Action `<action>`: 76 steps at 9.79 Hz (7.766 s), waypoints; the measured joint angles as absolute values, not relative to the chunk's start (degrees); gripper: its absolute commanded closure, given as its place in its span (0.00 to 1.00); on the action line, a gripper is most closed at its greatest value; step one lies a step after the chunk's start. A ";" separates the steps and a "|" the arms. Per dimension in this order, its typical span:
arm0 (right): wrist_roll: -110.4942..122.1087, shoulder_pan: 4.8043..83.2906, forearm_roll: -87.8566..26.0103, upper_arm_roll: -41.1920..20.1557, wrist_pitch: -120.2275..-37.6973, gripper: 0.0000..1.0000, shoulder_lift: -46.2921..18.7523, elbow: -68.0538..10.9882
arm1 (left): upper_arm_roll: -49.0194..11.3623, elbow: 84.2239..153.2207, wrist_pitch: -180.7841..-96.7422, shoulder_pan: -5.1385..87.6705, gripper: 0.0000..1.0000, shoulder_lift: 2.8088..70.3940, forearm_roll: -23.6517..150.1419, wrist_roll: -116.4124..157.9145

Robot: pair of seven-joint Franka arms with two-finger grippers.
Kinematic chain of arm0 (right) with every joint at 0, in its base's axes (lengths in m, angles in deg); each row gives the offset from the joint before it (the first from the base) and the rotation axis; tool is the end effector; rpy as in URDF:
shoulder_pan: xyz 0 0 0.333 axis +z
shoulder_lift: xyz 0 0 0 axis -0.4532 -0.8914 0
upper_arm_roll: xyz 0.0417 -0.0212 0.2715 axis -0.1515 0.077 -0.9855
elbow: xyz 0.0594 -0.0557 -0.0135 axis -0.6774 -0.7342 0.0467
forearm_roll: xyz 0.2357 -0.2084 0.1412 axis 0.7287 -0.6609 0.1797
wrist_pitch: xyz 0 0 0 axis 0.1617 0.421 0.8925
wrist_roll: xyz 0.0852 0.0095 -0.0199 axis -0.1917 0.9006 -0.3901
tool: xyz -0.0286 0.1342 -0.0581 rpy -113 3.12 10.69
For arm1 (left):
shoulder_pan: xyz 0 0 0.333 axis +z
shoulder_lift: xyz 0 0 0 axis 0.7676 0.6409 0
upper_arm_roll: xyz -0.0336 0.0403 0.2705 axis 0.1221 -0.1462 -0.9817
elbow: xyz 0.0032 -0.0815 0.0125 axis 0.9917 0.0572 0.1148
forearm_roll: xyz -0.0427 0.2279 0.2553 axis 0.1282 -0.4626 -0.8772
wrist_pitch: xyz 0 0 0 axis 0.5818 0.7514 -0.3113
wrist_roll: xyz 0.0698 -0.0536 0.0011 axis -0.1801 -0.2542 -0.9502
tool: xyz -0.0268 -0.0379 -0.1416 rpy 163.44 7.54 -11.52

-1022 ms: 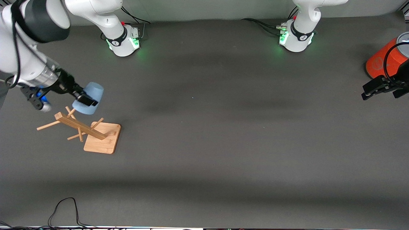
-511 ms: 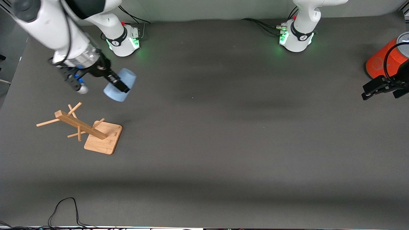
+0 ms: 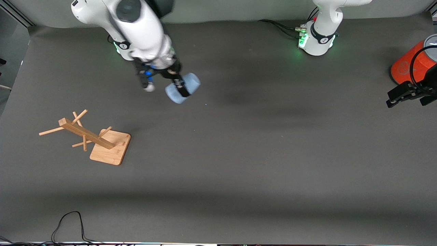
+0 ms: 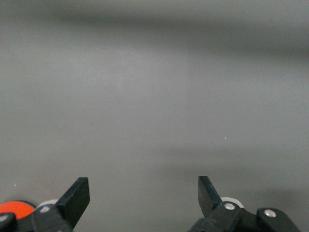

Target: Rotate and upright cup with both arms

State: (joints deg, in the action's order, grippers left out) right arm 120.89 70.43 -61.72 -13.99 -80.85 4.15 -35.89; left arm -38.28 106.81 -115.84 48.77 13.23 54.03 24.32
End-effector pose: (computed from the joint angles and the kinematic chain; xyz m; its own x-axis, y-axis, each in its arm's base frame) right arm 0.4072 0.3740 0.4122 0.3251 -0.9378 -0.1222 -0.9456 -0.3207 -0.0549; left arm 0.5265 -0.0011 0.5460 0.9963 0.0474 0.0717 0.0476 -0.9989 -0.0011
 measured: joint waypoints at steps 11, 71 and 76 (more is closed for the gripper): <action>159.92 83.71 -71.33 -13.85 -87.37 0.38 -32.87 -15.93 | -37.54 106.04 -120.25 47.46 0.00 18.03 54.13 24.36; 11.29 27.79 -66.64 -11.57 -56.24 0.00 6.73 -21.07 | -30.60 130.05 -156.09 9.60 0.00 37.79 54.84 -23.33; 11.30 27.84 -66.64 -11.44 -56.01 0.00 6.61 -21.07 | -31.54 116.26 -134.30 17.33 0.00 31.80 54.55 -22.70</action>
